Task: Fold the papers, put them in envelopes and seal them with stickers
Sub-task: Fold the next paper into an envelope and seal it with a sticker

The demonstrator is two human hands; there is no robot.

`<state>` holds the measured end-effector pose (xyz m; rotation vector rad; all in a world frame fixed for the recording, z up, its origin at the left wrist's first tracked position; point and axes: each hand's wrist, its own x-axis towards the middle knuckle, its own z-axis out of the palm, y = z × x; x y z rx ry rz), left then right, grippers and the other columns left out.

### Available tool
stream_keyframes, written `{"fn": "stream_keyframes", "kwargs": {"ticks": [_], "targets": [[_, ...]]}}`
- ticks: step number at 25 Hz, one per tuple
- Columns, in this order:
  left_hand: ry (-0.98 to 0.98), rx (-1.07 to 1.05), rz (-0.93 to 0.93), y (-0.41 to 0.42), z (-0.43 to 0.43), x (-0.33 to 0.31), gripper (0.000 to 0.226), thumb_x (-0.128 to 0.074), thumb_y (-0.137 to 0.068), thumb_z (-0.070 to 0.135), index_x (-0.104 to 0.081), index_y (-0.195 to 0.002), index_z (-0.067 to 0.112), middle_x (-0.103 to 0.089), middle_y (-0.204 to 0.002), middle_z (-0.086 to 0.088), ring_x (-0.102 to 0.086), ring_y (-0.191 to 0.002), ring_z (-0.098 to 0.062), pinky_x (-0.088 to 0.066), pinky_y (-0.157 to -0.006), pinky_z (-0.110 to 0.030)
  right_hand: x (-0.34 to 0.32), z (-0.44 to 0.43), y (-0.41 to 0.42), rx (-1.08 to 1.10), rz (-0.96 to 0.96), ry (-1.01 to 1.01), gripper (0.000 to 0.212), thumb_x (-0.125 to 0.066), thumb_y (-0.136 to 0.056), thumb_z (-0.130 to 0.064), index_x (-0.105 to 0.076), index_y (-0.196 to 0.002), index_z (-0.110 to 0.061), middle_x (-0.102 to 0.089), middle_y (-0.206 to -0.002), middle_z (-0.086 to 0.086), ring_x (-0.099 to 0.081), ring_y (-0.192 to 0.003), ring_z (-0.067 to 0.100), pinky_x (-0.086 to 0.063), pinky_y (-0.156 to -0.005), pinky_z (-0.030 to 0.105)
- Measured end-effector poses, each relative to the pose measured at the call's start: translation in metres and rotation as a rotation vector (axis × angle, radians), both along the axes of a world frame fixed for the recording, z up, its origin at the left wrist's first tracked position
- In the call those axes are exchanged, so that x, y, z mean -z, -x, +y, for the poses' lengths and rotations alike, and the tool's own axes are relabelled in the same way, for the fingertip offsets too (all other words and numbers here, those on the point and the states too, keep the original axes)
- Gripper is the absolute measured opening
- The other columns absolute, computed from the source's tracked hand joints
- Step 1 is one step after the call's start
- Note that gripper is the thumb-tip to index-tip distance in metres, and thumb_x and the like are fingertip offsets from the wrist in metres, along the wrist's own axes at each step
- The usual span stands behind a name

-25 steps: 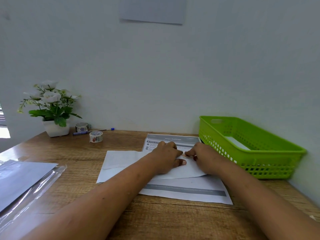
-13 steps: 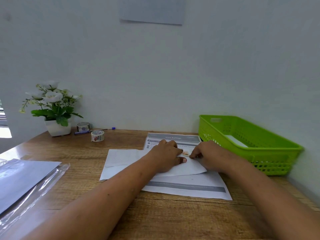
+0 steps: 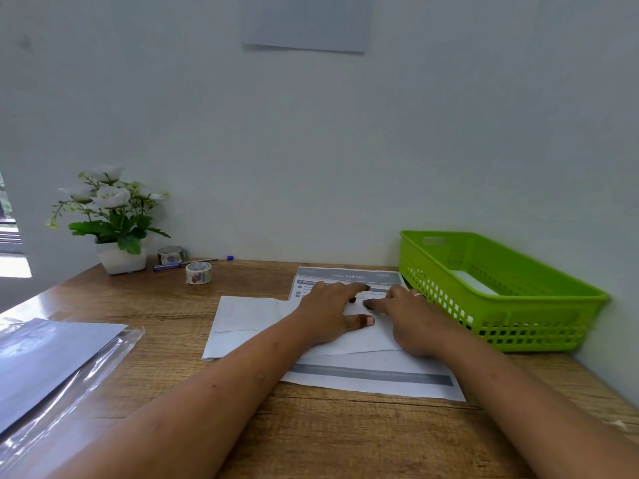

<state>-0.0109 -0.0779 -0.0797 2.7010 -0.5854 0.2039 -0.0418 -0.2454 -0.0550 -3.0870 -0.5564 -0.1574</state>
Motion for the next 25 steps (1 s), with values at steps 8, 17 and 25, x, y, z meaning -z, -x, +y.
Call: {"fn": "stream_keyframes", "kwargs": {"ticks": [8, 17, 25], "targets": [[-0.099, -0.007, 0.034, -0.011, 0.002, 0.002, 0.056, -0.045, -0.087, 0.06, -0.045, -0.137, 0.033, -0.043, -0.142, -0.004, -0.034, -0.131, -0.028, -0.025, -0.109, -0.043, -0.014, 0.002, 0.004, -0.036, 0.045, 0.095, 0.063, -0.038, -0.09, 0.0, -0.038, -0.139, -0.04, -0.042, -0.127, 0.008, -0.048, -0.118, 0.029, -0.04, -0.086, 0.032], [-0.102, 0.001, 0.038, -0.01, 0.003, 0.002, 0.058, -0.045, -0.086, 0.063, -0.047, -0.136, 0.033, -0.044, -0.14, -0.004, -0.035, -0.13, -0.028, -0.026, -0.109, -0.044, -0.026, -0.003, 0.014, -0.069, 0.091, 0.051, 0.063, -0.036, -0.088, 0.006, -0.05, -0.134, -0.033, -0.05, -0.138, 0.007, -0.046, -0.127, 0.023, -0.037, -0.1, 0.027], [-0.026, 0.004, -0.04, -0.003, 0.003, 0.004, 0.051, -0.05, -0.086, 0.057, -0.054, -0.129, 0.031, -0.045, -0.136, -0.001, -0.037, -0.127, -0.023, -0.03, -0.106, -0.04, -0.025, -0.01, 0.011, -0.028, 0.075, -0.048, 0.049, -0.039, -0.088, 0.004, -0.059, -0.127, -0.019, -0.056, -0.133, 0.002, -0.052, -0.121, 0.018, -0.04, -0.098, 0.023]]}}
